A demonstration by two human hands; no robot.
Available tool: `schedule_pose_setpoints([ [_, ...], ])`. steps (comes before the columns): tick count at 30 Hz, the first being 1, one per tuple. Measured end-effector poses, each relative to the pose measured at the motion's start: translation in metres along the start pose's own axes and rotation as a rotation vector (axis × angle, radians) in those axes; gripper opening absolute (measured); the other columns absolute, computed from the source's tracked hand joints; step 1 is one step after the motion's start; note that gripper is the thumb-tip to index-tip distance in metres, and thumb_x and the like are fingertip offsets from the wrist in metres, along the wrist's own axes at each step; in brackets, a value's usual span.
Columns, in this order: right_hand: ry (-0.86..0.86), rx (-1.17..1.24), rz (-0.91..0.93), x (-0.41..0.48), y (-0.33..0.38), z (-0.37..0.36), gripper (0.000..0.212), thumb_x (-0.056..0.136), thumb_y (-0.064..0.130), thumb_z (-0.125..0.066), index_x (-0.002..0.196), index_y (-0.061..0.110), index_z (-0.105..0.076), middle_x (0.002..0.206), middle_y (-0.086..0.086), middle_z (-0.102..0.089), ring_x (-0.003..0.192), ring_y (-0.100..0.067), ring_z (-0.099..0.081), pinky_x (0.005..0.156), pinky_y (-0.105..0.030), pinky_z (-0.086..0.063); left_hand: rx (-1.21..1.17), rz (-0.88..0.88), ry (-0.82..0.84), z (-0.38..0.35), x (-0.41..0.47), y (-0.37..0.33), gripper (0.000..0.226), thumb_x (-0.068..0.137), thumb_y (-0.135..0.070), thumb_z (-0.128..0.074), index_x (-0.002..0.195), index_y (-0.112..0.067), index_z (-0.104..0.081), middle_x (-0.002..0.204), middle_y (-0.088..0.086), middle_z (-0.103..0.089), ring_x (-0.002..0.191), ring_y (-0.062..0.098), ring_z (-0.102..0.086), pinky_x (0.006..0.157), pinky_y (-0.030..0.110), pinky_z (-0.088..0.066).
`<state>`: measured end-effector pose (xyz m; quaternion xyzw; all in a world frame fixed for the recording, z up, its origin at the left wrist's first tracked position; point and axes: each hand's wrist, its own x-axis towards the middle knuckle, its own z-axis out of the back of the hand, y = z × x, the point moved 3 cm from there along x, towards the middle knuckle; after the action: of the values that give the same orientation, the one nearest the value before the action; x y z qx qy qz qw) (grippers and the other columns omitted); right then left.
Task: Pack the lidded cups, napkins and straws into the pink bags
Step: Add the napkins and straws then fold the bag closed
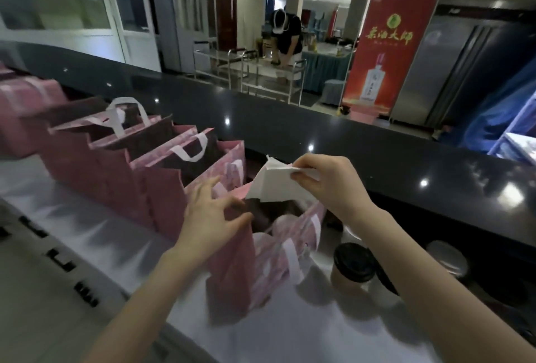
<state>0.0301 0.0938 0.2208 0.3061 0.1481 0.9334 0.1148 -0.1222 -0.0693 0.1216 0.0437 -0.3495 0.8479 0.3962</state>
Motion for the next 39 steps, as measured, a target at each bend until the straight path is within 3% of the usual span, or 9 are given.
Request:
schedule_pose_setpoints([
  [5,0.135,-0.101,-0.043,0.002,-0.006,-0.033,0.009,0.084,0.019,-0.070,0.093,0.016,-0.071,0.087,0.003,-0.070,0.080,-0.016,-0.064,0.071,-0.038,-0.052,-0.159,0.063,0.078,-0.019,-0.001,0.013,0.058,0.079,-0.062,-0.062,0.133,-0.043,-0.051,0.157,-0.005,-0.013,0.144,0.018,-0.008,0.116,0.046,-0.022],
  [9,0.309,-0.147,-0.092,-0.011,-0.015,-0.043,0.008,0.085,0.023,-0.069,0.093,0.023,-0.070,0.086,0.011,-0.067,0.081,-0.009,-0.060,0.072,-0.027,-0.047,-0.234,0.045,0.166,-0.021,0.002,0.014,0.087,0.072,-0.056,-0.071,0.147,-0.042,-0.029,0.150,-0.016,-0.006,0.144,0.015,-0.010,0.116,0.036,-0.020],
  [13,0.423,-0.169,-0.107,-0.021,-0.020,-0.037,0.012,0.087,0.028,-0.068,0.097,0.022,-0.068,0.084,0.019,-0.060,0.080,-0.003,-0.054,0.075,-0.022,-0.043,-0.243,-0.097,0.279,-0.020,0.002,0.016,0.093,0.074,-0.035,-0.070,0.151,-0.042,-0.017,0.136,-0.026,-0.012,0.140,0.012,-0.020,0.110,0.024,-0.026],
  [16,0.423,-0.071,-0.174,-0.025,-0.018,-0.032,0.010,0.086,0.025,-0.070,0.095,0.023,-0.069,0.085,0.019,-0.062,0.081,0.001,-0.056,0.076,-0.016,-0.043,-0.247,-0.194,0.283,-0.019,0.001,0.017,0.095,0.074,-0.031,-0.068,0.152,-0.040,-0.014,0.139,-0.025,-0.016,0.136,0.002,-0.023,0.104,0.015,-0.022],
  [19,0.519,-0.011,-0.215,-0.026,-0.012,-0.043,0.010,0.085,0.024,-0.070,0.095,0.023,-0.069,0.087,0.015,-0.066,0.084,0.001,-0.060,0.075,-0.016,-0.046,-0.230,-0.248,0.327,-0.018,0.000,0.017,0.103,0.068,-0.035,-0.067,0.152,-0.042,-0.009,0.141,-0.025,-0.012,0.135,-0.001,-0.020,0.103,0.015,-0.024],
  [24,0.689,-0.112,-0.265,-0.021,-0.019,-0.091,0.014,0.085,0.025,-0.068,0.098,0.027,-0.067,0.092,0.012,-0.065,0.084,-0.008,-0.061,0.071,-0.022,-0.050,-0.260,-0.280,0.389,-0.011,-0.003,0.018,0.107,0.062,-0.036,-0.063,0.149,-0.051,-0.002,0.144,-0.029,-0.007,0.138,-0.002,-0.016,0.108,0.021,-0.028],
  [29,0.697,-0.249,-0.360,-0.014,-0.049,-0.130,0.031,0.086,0.023,-0.067,0.116,0.028,-0.064,0.109,0.006,-0.066,0.078,-0.010,-0.055,0.062,-0.020,-0.043,-0.273,-0.308,0.378,-0.003,-0.008,0.018,0.109,0.061,-0.033,-0.063,0.149,-0.051,-0.002,0.146,-0.025,-0.009,0.139,0.000,-0.018,0.109,0.031,-0.037],
  [34,0.614,-0.314,-0.297,-0.017,-0.059,-0.130,0.046,0.083,0.025,-0.069,0.127,0.033,-0.056,0.128,0.007,-0.058,0.110,-0.016,-0.058,0.090,-0.030,-0.048,-0.280,-0.309,0.320,-0.003,-0.015,0.019,0.104,0.064,-0.041,-0.064,0.149,-0.051,-0.007,0.147,-0.024,-0.011,0.140,0.002,-0.019,0.111,0.036,-0.036],
  [39,0.445,-0.154,-0.192,-0.041,-0.045,-0.091,0.032,0.086,0.044,-0.060,0.117,0.034,-0.061,0.116,0.012,-0.059,0.104,-0.008,-0.055,0.088,-0.026,-0.048,-0.232,-0.260,0.260,-0.011,-0.014,0.018,0.101,0.066,-0.047,-0.065,0.146,-0.057,-0.004,0.145,-0.024,-0.012,0.135,0.008,-0.030,0.106,0.040,-0.041],
])
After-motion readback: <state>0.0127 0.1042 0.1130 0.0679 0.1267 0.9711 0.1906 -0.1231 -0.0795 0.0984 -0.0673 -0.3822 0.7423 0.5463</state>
